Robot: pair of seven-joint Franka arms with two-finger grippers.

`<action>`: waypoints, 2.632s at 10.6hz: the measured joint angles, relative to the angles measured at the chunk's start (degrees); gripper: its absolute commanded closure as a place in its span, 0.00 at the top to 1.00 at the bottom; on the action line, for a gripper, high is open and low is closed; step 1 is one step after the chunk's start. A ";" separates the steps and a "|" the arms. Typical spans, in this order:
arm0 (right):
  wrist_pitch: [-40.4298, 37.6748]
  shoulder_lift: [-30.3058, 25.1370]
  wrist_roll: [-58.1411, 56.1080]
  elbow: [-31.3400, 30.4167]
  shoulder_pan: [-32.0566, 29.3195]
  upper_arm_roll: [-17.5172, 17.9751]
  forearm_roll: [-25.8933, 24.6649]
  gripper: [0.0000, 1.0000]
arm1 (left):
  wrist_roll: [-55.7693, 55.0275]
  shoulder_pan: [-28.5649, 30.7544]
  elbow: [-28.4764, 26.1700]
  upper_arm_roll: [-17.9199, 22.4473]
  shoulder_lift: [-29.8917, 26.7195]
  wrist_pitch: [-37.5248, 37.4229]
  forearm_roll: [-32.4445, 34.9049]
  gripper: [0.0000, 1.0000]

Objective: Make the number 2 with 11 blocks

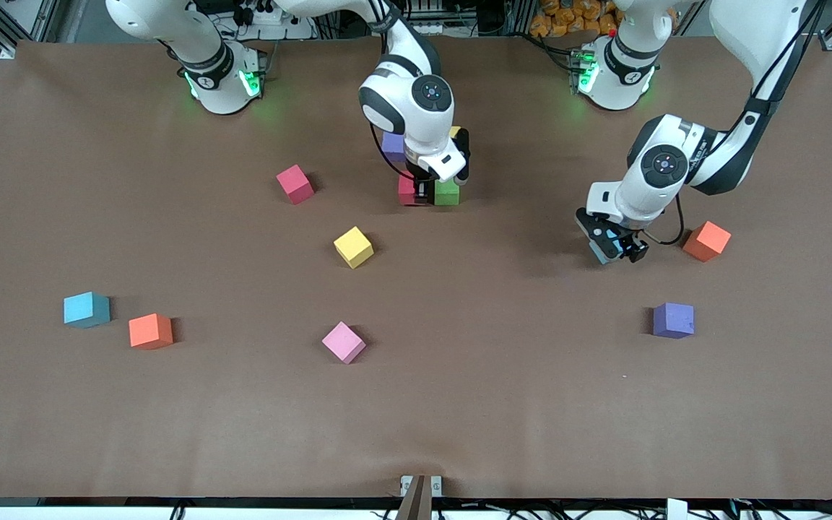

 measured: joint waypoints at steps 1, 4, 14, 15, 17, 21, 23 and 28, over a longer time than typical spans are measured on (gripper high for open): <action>0.42 0.21 0.00 0.00 0.00 0.01 0.00 0.48 | 0.00 0.00 0.00 0.00 0.31 0.21 0.79 1.00; 0.97 0.47 0.00 0.00 0.00 0.02 0.00 0.48 | 0.00 -0.01 0.00 0.00 0.84 0.99 1.95 1.00; 3.00 1.56 0.00 0.00 0.14 0.55 0.00 0.48 | 0.02 0.36 0.00 0.26 1.54 1.96 3.93 0.78; 3.01 1.61 0.00 0.00 0.25 0.55 0.00 0.49 | 0.02 0.51 0.02 0.31 1.54 2.06 3.93 0.78; 3.01 1.67 0.01 0.00 0.36 0.56 0.00 0.49 | 0.04 0.99 0.14 0.41 1.54 2.29 3.96 0.77; 3.08 1.67 0.01 0.06 0.37 0.55 0.00 0.49 | 0.10 1.24 0.66 0.44 1.53 2.35 3.99 0.69; 3.20 1.72 0.03 0.07 0.37 0.55 0.03 0.49 | 0.10 1.31 0.82 0.44 1.52 2.36 3.99 0.54; 4.54 2.00 0.06 0.06 0.37 0.56 0.04 0.63 | 0.10 1.33 1.61 0.40 1.22 2.60 3.99 0.45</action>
